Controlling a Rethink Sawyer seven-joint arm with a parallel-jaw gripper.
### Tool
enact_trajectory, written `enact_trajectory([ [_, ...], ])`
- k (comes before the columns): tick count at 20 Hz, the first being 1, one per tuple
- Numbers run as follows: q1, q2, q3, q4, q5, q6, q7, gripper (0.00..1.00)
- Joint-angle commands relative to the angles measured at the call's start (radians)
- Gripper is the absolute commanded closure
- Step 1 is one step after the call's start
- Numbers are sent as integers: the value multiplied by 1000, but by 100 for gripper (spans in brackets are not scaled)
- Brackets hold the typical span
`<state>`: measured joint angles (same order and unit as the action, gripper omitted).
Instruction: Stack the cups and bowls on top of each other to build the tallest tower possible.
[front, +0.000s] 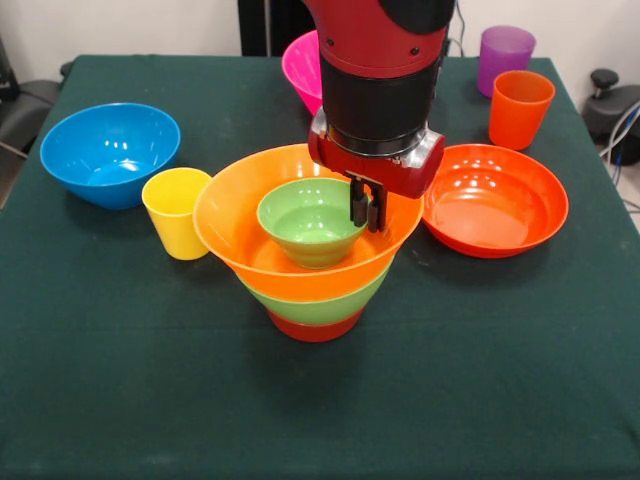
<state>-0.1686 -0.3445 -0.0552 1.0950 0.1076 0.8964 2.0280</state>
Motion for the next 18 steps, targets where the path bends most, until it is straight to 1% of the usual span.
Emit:
enact_trajectory([
  [1,3,46,86,-9,-59,-8,-49,100],
  [8,6,37,75,4,-61,-24,-33,100],
  [15,-1,33,86,-1,-60,-20,-55,100],
  [18,-3,21,89,17,-56,-18,-56,100],
])
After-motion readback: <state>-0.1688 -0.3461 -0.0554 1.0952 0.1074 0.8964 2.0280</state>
